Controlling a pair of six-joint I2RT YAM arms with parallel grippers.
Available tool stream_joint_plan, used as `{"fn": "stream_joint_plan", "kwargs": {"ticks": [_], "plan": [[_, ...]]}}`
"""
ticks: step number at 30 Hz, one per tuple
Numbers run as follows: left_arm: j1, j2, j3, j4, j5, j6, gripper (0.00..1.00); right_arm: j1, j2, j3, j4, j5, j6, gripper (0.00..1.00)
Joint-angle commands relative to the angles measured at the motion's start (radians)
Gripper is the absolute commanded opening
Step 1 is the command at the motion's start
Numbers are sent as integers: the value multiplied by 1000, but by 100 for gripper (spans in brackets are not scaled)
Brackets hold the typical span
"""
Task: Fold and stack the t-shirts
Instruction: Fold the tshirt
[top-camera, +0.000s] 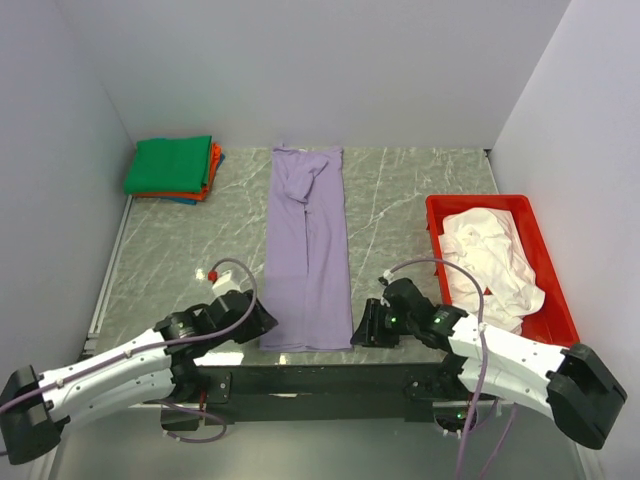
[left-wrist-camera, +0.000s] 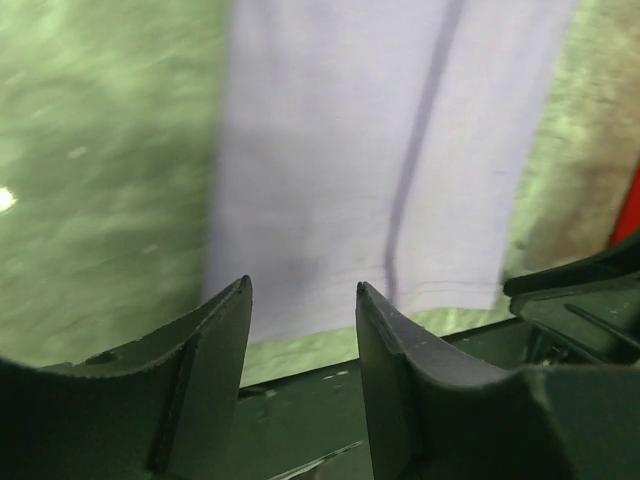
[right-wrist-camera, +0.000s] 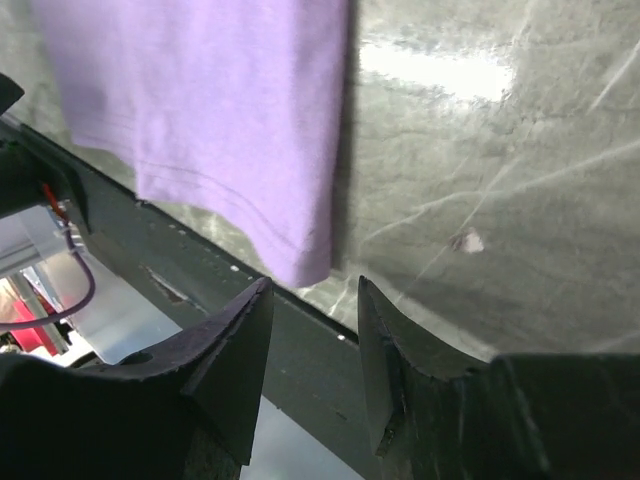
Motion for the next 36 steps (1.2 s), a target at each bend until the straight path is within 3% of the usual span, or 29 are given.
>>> {"fn": "stream_joint_plan", "kwargs": {"ticks": [1, 7, 16, 28, 33, 36], "plan": [[10, -60, -37, -102, -11, -104, 52, -11, 54, -18, 77, -24, 3, 47], [10, -54, -67, -160, -19, -196, 57, -12, 98, -27, 119, -29, -5, 46], [10, 32, -63, -131, 21, -186, 53, -17, 129, -35, 137, -42, -7, 43], [10, 40, -123, -70, 93, -189, 34, -16, 187, -57, 211, -84, 13, 39], [9, 29, -139, -61, 111, -186, 23, -16, 224, -67, 249, -99, 21, 29], [7, 17, -139, -57, 124, -178, 13, -16, 221, -72, 249, -111, 24, 17]]}}
